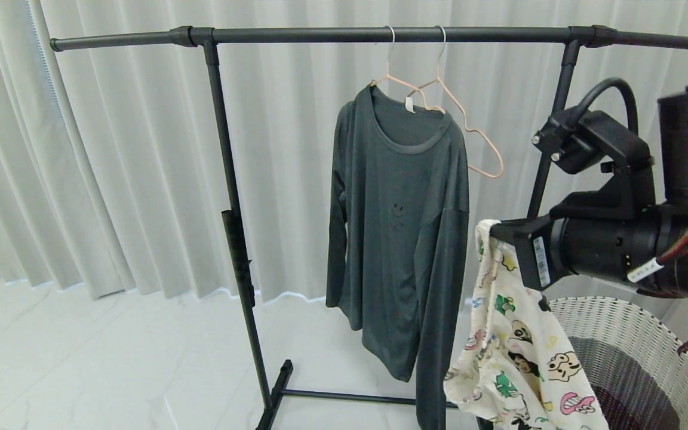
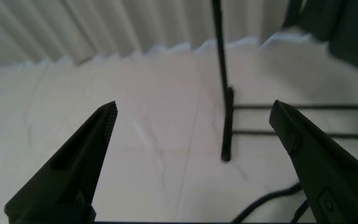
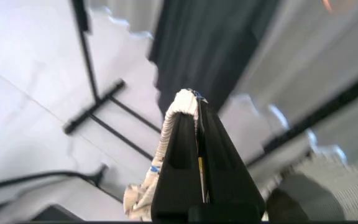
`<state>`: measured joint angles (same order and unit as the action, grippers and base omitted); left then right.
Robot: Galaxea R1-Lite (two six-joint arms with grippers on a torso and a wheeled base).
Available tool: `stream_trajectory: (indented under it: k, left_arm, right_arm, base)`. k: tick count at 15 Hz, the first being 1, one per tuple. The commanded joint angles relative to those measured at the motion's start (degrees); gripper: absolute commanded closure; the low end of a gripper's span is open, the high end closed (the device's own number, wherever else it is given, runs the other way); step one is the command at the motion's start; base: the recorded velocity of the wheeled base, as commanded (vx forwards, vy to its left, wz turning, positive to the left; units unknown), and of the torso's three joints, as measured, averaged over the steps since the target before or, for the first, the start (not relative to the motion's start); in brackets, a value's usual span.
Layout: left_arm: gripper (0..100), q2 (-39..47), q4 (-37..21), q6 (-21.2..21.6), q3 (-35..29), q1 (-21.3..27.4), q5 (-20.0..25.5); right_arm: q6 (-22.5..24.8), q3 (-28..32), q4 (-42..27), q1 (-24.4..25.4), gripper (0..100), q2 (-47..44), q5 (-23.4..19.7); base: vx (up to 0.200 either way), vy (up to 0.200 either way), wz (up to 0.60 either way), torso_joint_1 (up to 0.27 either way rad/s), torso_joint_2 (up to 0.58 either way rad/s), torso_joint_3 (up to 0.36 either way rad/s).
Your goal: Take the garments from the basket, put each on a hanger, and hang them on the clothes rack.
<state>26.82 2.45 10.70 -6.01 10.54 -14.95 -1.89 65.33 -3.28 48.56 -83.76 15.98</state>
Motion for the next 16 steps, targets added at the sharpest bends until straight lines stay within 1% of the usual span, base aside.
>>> stream_trajectory:
  k: [1,2,3,4,5,6,7,8,9,10,11,12,13,14,16]
  left_arm:
    - [0,5.3,0.2,0.5,-12.7,1.4,4.5]
    - [0,7.9,0.2,0.5,-16.8,1.9,7.0]
    - [0,11.2,0.2,-0.5,-22.3,4.3,12.8]
    - [0,12.6,0.2,-1.4,-24.4,6.0,14.9]
    - [0,14.8,0.2,-2.7,-26.9,10.1,16.0]
    - [0,18.0,0.3,-4.6,-29.8,17.1,15.9]
    - [0,19.5,0.3,-6.1,-31.5,20.0,15.9]
    - [0,22.6,0.3,-8.9,-34.4,24.2,15.9]
    - [0,27.7,1.9,-11.8,-37.7,29.4,15.7]
    - [0,31.1,4.7,-12.5,-38.8,31.8,15.3]
    - [0,35.2,8.4,-12.6,-39.1,35.2,13.2]
    - [0,39.0,11.3,-12.7,-39.1,38.6,9.9]
    - [0,41.9,13.5,-12.8,-39.1,41.0,8.1]
    - [0,44.8,16.7,-13.0,-39.1,42.7,7.9]
    - [0,48.9,20.4,-13.0,-39.0,43.7,7.6]
  right_arm:
    - [0.0,5.1,0.0,2.0,100,-4.0,-0.6]
    - [-0.1,6.7,0.0,2.9,100,-4.7,-0.7]
    - [-0.1,9.3,0.1,3.9,100,-5.9,-0.7]
    - [-0.1,10.3,0.5,4.4,100,-6.4,-0.7]
    - [-0.1,11.6,2.3,5.3,100,-7.5,-0.7]
    - [0.0,13.2,5.5,6.6,100,-9.2,-0.7]
    - [0.0,14.0,6.4,7.2,100,-9.9,-0.7]
    - [0.0,15.2,7.3,8.5,100,-11.0,-0.6]
    - [0.0,16.5,8.3,10.9,100,-12.1,-0.6]
    - [0.0,17.5,8.6,12.2,100,-12.7,-0.6]
    - [0.0,18.8,8.7,13.5,100,-13.3,-0.6]
    - [0.0,20.0,8.6,14.4,100,-13.7,-0.5]
    - [0.0,21.0,8.5,15.0,100,-13.9,-0.5]
    - [0.1,21.6,8.3,15.6,100,-13.9,-0.5]
    - [0.3,21.9,8.2,16.1,100,-13.7,-0.5]
  base:
    - [0.0,0.0,0.0,0.0,0.0,0.0]
    - [0.0,0.0,0.0,0.0,0.0,0.0]
    - [0.0,0.0,0.0,0.0,0.0,0.0]
    - [0.0,0.0,0.0,0.0,0.0,0.0]
    - [0.0,0.0,0.0,0.0,0.0,0.0]
    - [0.0,0.0,0.0,0.0,0.0,0.0]
    - [0.0,0.0,0.0,0.0,0.0,0.0]
    - [0.0,0.0,0.0,0.0,0.0,0.0]
    - [0.0,0.0,0.0,0.0,0.0,0.0]
    - [0.0,0.0,0.0,0.0,0.0,0.0]
    - [0.0,0.0,0.0,0.0,0.0,0.0]
    - [0.0,0.0,0.0,0.0,0.0,0.0]
    - [0.0,0.0,0.0,0.0,0.0,0.0]
    - [0.0,0.0,0.0,0.0,0.0,0.0]
    - [0.0,0.0,0.0,0.0,0.0,0.0]
